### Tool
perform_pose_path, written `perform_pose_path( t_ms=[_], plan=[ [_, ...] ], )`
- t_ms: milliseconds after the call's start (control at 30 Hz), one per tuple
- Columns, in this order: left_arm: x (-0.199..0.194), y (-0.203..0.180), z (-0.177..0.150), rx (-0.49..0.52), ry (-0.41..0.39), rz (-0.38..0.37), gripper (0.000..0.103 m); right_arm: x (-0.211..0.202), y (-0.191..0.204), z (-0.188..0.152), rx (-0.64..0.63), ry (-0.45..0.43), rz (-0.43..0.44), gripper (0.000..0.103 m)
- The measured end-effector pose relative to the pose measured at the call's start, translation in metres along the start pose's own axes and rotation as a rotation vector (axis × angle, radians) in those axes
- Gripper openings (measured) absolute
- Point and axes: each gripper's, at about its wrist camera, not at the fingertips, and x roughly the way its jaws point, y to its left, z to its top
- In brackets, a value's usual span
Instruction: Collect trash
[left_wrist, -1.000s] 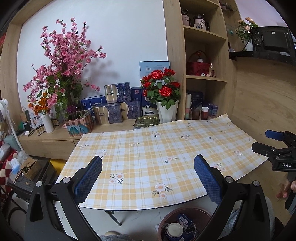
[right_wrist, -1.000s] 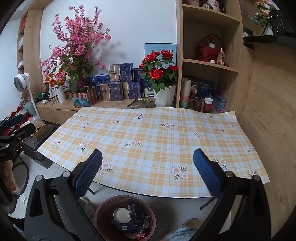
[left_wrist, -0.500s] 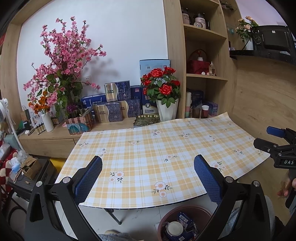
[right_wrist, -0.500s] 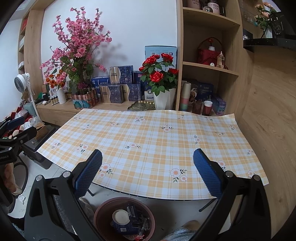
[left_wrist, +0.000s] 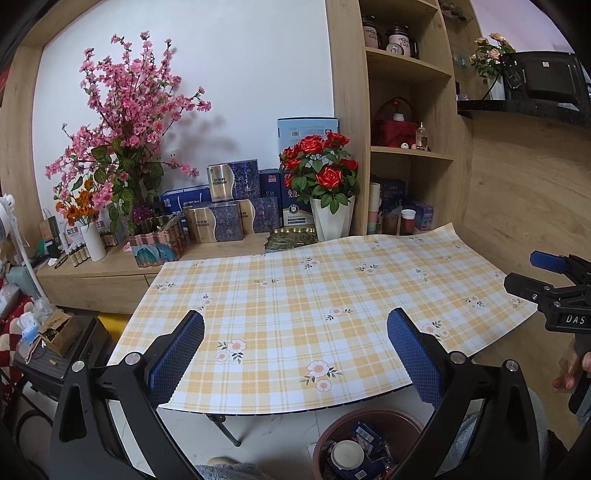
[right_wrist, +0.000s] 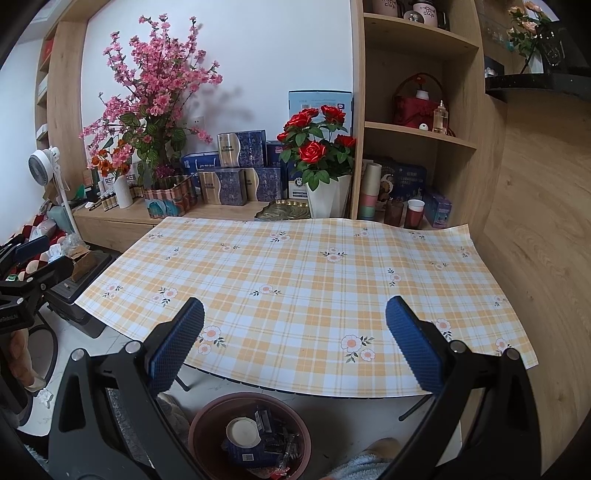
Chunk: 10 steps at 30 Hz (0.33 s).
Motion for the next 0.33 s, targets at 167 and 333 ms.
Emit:
perform_pose_path(
  t_ms=[167, 333],
  plan=[
    [0.0000, 0.0003, -0.0007, 0.007, 0.002, 0.002, 0.097, 0.0013, 0.0010, -0.0008, -0.003, 0.006, 0.001, 0.097],
    [-0.0002, 0.0016, -0.0019, 0.007, 0.003, 0.008, 0.097, 0.0019, 0.0024, -0.0008, -0.004, 0.007, 0.003, 0.097]
  ],
)
